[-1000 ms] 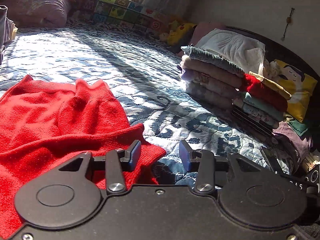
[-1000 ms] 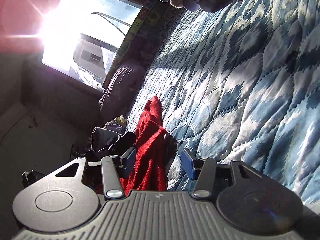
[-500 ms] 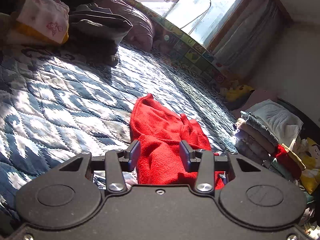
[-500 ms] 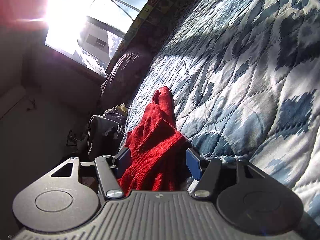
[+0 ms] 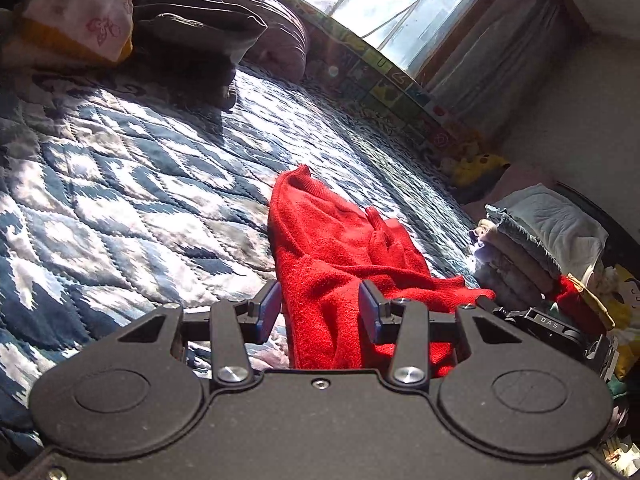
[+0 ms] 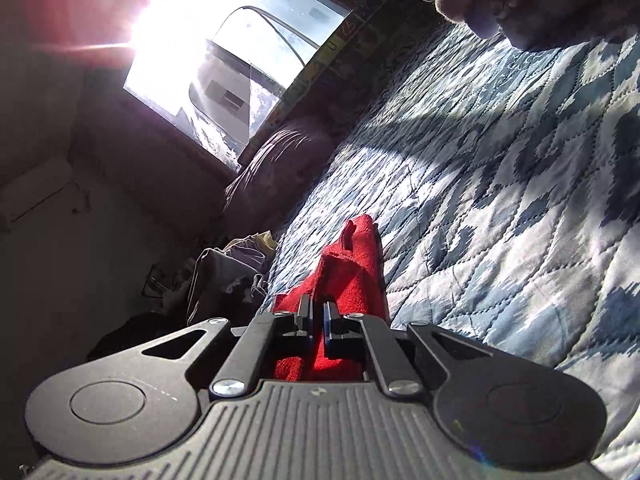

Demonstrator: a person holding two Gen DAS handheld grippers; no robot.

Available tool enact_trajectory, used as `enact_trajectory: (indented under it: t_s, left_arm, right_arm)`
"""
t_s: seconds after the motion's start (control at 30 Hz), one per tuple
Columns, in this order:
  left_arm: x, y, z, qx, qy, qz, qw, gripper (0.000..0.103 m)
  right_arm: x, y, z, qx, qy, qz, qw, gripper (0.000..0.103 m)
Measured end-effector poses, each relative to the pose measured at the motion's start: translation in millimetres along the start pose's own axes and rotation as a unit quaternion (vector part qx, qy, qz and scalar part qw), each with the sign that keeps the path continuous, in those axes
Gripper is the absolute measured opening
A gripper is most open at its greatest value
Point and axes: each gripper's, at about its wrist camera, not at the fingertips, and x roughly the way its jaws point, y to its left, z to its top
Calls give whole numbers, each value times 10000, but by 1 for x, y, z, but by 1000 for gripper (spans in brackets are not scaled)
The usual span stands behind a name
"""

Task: Fold clothes
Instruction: 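Lift and fold the held sweater end over the strip with the right gripper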

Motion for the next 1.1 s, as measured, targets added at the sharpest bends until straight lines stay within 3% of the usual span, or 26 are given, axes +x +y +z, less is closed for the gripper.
enact_trajectory:
  t_s: [0.1, 0.17, 0.3, 0.4, 0.47, 0.83, 0.97, 1.1]
  left_arm:
    - [3, -1, 1, -8, 31, -39, 10000, 41]
    - [4, 0, 2, -21, 30, -59, 10000, 41]
    - [3, 2, 3, -55, 39, -81, 9999, 41]
    - [2, 2, 2, -14, 55, -119, 9999, 41]
    - [1, 2, 1, 15, 67, -147, 9999, 41]
    - [4, -13, -8, 399, 310, -398, 9979, 40]
    - [11, -30, -18, 922, 581, -544, 9926, 40]
    - [20, -49, -31, 1672, 935, -465, 9804, 40]
  right_arm:
    - [7, -7, -4, 228, 292, -32, 9993, 15]
    - [10, -8, -8, 369, 405, 53, 9985, 37]
    - [19, 6, -14, -75, 669, 32, 9977, 39]
    - [17, 21, -19, -602, 603, -88, 9963, 32]
    - [12, 28, -16, -768, 492, -52, 9958, 7]
    - [-26, 40, 17, -800, -229, 427, 9956, 6]
    - [-36, 35, 25, -723, -366, 424, 9958, 6]
    - [-41, 23, 32, -549, -407, 343, 9971, 6]
